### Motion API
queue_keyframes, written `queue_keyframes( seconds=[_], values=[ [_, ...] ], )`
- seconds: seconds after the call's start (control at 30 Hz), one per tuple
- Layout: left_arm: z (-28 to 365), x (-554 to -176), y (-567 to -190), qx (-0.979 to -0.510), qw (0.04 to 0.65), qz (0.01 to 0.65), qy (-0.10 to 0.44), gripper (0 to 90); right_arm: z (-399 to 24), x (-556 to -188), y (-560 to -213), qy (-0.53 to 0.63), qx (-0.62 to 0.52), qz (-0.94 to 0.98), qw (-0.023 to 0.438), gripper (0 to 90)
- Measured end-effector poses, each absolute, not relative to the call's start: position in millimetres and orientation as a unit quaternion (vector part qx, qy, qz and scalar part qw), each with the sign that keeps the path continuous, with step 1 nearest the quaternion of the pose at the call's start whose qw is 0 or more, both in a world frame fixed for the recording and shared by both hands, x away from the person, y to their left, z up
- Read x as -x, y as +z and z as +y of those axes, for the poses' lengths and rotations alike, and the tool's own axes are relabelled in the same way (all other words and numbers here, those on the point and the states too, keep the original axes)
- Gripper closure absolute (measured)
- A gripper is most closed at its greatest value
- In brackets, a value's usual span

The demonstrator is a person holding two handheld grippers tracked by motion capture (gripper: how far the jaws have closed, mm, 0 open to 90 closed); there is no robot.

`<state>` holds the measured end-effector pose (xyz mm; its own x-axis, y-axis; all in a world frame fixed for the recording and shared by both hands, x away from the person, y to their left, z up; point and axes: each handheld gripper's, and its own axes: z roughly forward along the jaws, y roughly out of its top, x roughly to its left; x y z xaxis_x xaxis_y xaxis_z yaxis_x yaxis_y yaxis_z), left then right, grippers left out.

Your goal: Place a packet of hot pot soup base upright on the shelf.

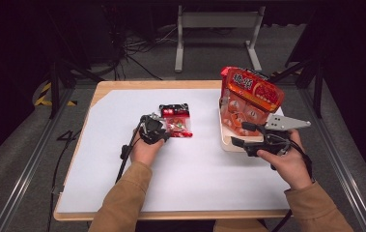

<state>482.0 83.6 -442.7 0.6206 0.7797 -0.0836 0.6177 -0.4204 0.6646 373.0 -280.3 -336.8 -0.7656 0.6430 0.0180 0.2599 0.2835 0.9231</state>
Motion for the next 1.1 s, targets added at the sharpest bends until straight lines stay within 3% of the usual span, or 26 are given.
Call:
queue_keyframes(
  seconds=[0.23, 0.53, 1.1],
  values=[
    [84.2, -482.8, -443.6, -0.835, 0.339, 0.414, 0.126, 88.4, -272.9, -375.5, -342.0, 0.521, -0.286, 0.786, 0.172, 30.2],
    [84.9, -472.9, -433.1, -0.838, 0.351, 0.394, 0.141, 90.0, -268.1, -378.1, -346.5, 0.523, -0.286, 0.788, 0.152, 36.8],
    [97.4, -410.3, -378.7, -0.831, 0.417, 0.321, 0.179, 90.0, -250.3, -387.5, -351.3, 0.535, -0.305, 0.779, 0.121, 35.0]
  ],
)
